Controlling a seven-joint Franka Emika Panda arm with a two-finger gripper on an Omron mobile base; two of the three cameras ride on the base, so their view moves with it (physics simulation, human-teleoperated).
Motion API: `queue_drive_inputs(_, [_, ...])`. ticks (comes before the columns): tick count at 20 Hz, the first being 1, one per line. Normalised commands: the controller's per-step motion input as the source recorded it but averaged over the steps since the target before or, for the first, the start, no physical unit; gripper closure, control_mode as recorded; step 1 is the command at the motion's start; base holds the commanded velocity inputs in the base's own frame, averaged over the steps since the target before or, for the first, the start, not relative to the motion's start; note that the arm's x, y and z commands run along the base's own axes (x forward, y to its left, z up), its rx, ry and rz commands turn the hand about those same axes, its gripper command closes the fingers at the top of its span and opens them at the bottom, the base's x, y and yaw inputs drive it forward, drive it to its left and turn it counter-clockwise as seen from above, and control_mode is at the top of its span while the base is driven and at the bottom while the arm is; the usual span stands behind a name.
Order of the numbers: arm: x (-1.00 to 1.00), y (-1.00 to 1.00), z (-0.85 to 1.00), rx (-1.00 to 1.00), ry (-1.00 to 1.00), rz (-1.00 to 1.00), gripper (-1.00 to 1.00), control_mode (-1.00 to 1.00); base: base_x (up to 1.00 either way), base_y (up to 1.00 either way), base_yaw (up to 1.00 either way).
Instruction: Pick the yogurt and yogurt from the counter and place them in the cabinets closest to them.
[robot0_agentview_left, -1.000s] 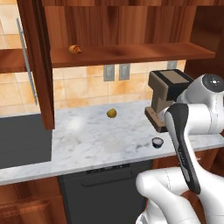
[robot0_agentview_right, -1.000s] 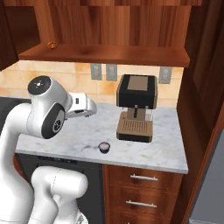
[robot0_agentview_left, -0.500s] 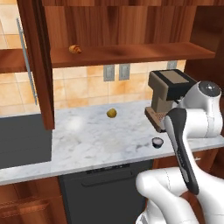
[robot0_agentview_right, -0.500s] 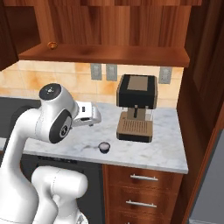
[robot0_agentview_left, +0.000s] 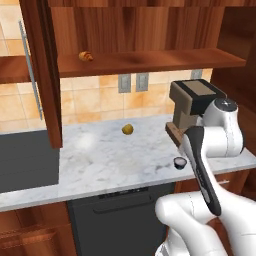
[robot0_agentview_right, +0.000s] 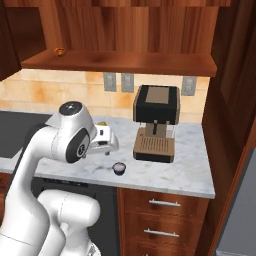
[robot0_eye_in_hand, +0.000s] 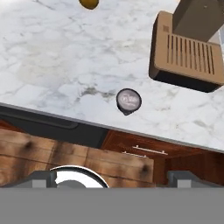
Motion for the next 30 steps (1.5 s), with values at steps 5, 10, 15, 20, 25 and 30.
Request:
queue_drive_inputs(5, [0.39, -0.02, -0.41, 0.02, 0.18, 0.00, -1.00, -1.00, 0.00, 0.00, 0.00])
queue_drive_inputs(10, [0.39, -0.11, -0.37, 0.01, 0.14, 0.00, -1.00, -1.00, 0.00, 0.00, 0.00])
queue_drive_inputs(15, [0.36, -0.06, -0.31, 0.00, 0.05, 0.00, -1.00, -1.00, 0.00, 0.00, 0.00])
queue_drive_inputs(20, [0.32, -0.06, -0.21, 0.00, -0.04, 0.00, -1.00, -1.00, 0.00, 0.00, 0.00])
queue_drive_inputs(25, [0.05, -0.04, -0.03, 0.00, -0.14, 0.00, -1.00, -1.00, 0.00, 0.00, 0.00])
queue_drive_inputs(30, [0.00, 0.00, 0.00, 0.00, -0.09, 0.00, -1.00, -1.00, 0.00, 0.00, 0.00])
